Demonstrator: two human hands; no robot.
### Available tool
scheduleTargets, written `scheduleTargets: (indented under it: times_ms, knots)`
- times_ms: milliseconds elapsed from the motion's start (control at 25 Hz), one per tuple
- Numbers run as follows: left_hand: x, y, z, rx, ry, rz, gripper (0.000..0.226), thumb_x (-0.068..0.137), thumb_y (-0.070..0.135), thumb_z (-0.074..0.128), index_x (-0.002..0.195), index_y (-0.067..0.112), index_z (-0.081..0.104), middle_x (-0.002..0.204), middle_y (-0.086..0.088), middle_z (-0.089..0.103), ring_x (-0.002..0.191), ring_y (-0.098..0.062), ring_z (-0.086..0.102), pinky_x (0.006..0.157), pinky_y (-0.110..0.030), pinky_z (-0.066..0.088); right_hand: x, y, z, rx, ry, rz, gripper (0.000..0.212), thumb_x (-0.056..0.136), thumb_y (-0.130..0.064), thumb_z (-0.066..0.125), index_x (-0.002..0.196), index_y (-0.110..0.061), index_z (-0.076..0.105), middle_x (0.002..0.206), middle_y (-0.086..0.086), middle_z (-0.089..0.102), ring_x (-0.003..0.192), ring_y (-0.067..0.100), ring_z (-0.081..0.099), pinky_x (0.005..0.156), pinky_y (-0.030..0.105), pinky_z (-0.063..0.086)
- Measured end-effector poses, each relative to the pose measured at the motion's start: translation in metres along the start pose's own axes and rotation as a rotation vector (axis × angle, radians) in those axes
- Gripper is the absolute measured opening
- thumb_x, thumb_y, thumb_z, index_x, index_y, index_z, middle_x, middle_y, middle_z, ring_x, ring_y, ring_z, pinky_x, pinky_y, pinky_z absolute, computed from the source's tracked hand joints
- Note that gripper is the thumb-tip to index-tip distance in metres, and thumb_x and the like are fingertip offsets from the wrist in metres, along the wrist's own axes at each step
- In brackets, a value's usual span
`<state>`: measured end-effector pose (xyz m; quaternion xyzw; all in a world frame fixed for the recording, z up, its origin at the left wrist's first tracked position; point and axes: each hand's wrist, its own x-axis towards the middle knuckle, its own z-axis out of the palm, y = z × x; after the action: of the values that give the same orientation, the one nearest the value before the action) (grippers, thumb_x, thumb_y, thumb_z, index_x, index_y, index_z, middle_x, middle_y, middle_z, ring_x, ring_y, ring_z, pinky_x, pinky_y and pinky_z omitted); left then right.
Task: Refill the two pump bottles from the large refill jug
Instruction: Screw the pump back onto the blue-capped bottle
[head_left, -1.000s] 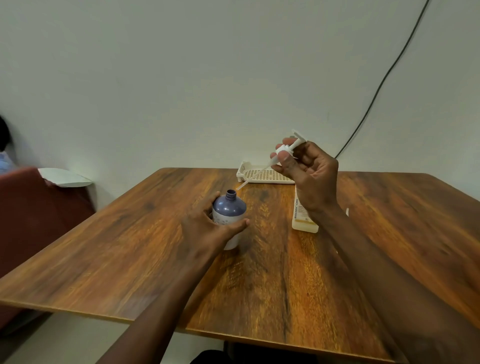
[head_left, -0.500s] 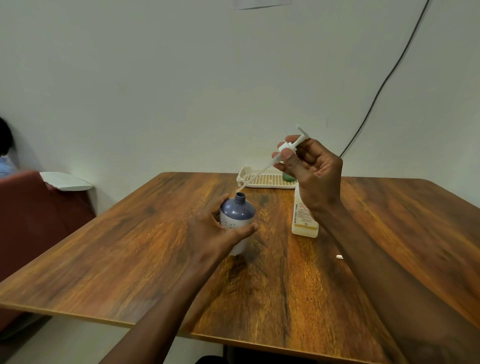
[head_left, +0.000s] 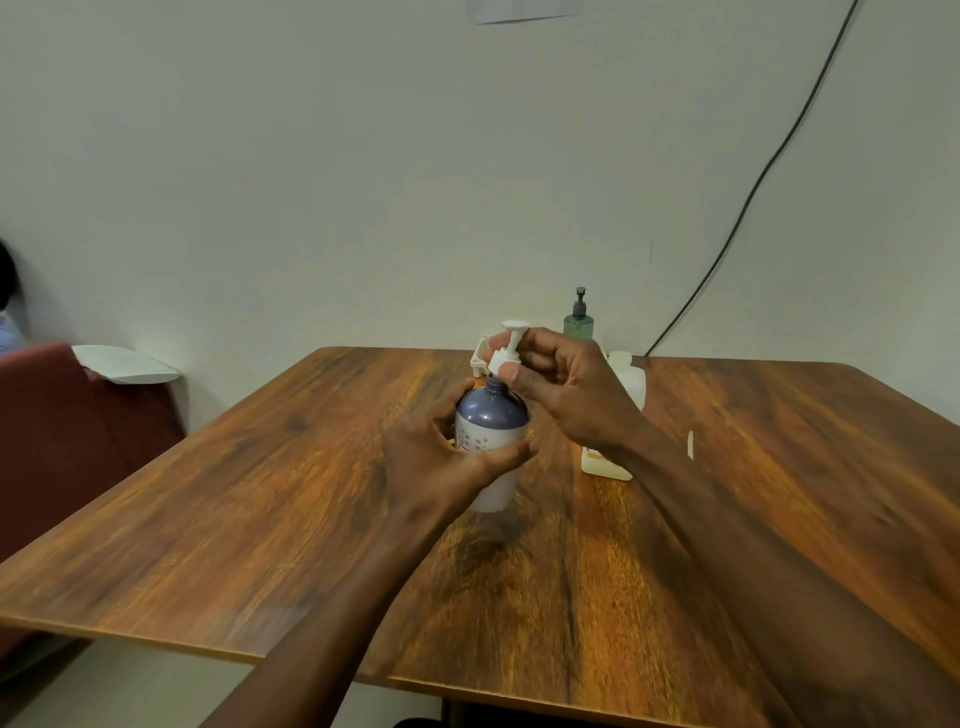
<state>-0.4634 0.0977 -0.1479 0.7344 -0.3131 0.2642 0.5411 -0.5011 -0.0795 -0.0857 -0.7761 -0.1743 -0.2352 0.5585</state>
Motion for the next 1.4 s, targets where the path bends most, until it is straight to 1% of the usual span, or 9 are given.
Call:
scheduleTargets:
  times_ms: [200,320,480,600,680,760,880,1080,1400]
  knots:
    - [0.005,0.004,0.000,0.036,-0.006,0.007,0.083,0.064,0.064,0.090,0.137,0.029,0.067,0.114,0.011,0.077,0.098,-0.002,0.073,0.078,-0.031,0.063,-0.007,-0.009,0.000,-0.076,-0.041,0.046,0.028,0.092,-0.012,0.075,0.117,-0.023,0.069,0.107,-0.011,0.076,0.103,0.002,0.073,0.088,0.022,0.059]
    - [0.001,0.012,0.002,0.096,0.012,0.031,0.076,0.065,0.063,0.089,0.130,0.029,0.070,0.109,0.012,0.077,0.091,0.002,0.071,0.074,-0.028,0.062,-0.004,-0.017,-0.001,-0.243,0.141,0.109,0.036,0.067,-0.037,0.094,0.091,-0.021,0.074,0.084,-0.010,0.076,0.080,0.004,0.075,0.066,0.016,0.059]
    - [0.003,0.025,0.007,0.120,-0.002,0.059,0.071,0.064,0.061,0.089,0.123,0.026,0.070,0.104,0.012,0.076,0.085,0.001,0.071,0.071,-0.027,0.062,0.001,-0.019,0.003,-0.521,0.232,0.180,0.063,0.061,-0.073,0.083,0.079,-0.016,0.066,0.076,-0.002,0.072,0.071,0.012,0.071,0.055,0.020,0.050]
    - [0.013,0.027,0.008,0.072,0.007,0.047,0.073,0.065,0.067,0.087,0.125,0.028,0.071,0.106,0.011,0.077,0.087,-0.002,0.072,0.073,-0.031,0.063,0.000,-0.026,-0.003,-0.139,0.139,0.206,0.054,0.084,-0.059,0.073,0.124,-0.025,0.062,0.113,-0.007,0.074,0.103,0.007,0.070,0.089,0.028,0.061]
    - [0.016,0.025,0.008,0.051,0.008,0.052,0.072,0.066,0.066,0.087,0.125,0.028,0.072,0.106,0.012,0.077,0.089,-0.003,0.073,0.074,-0.032,0.063,-0.002,-0.028,-0.013,0.097,0.000,0.223,0.051,0.097,-0.026,0.069,0.145,-0.026,0.050,0.128,-0.001,0.072,0.115,0.013,0.070,0.098,0.035,0.058]
    - [0.016,0.025,0.007,0.038,0.002,0.061,0.072,0.066,0.064,0.089,0.127,0.028,0.071,0.108,0.012,0.077,0.091,-0.002,0.073,0.075,-0.031,0.063,-0.004,-0.029,-0.019,-0.015,0.044,0.178,0.060,0.089,-0.012,0.078,0.143,-0.022,0.052,0.119,0.000,0.075,0.107,0.009,0.073,0.093,0.034,0.061]
    - [0.018,0.032,0.010,0.027,0.011,0.060,0.068,0.066,0.064,0.087,0.122,0.029,0.072,0.105,0.012,0.077,0.088,0.000,0.072,0.073,-0.031,0.063,-0.002,-0.033,-0.016,-0.187,0.265,0.107,0.059,0.070,-0.027,0.094,0.120,-0.017,0.063,0.092,-0.001,0.074,0.080,0.005,0.072,0.078,0.029,0.064]
    - [0.031,0.039,0.004,0.051,0.012,0.125,0.071,0.067,0.063,0.088,0.124,0.026,0.072,0.108,0.010,0.077,0.089,-0.001,0.072,0.074,-0.027,0.063,0.005,-0.047,-0.017,-0.009,-0.019,0.152,0.052,0.095,-0.027,0.072,0.144,-0.021,0.055,0.135,-0.003,0.066,0.123,0.009,0.064,0.100,0.029,0.057]
    - [0.021,0.042,0.011,0.012,0.030,0.049,0.063,0.062,0.064,0.089,0.114,0.032,0.072,0.101,0.013,0.076,0.084,0.000,0.071,0.071,-0.031,0.063,0.002,-0.054,-0.004,-0.247,0.268,-0.021,0.049,0.078,-0.012,0.088,0.123,-0.006,0.071,0.107,0.005,0.078,0.094,0.005,0.075,0.084,0.019,0.060]
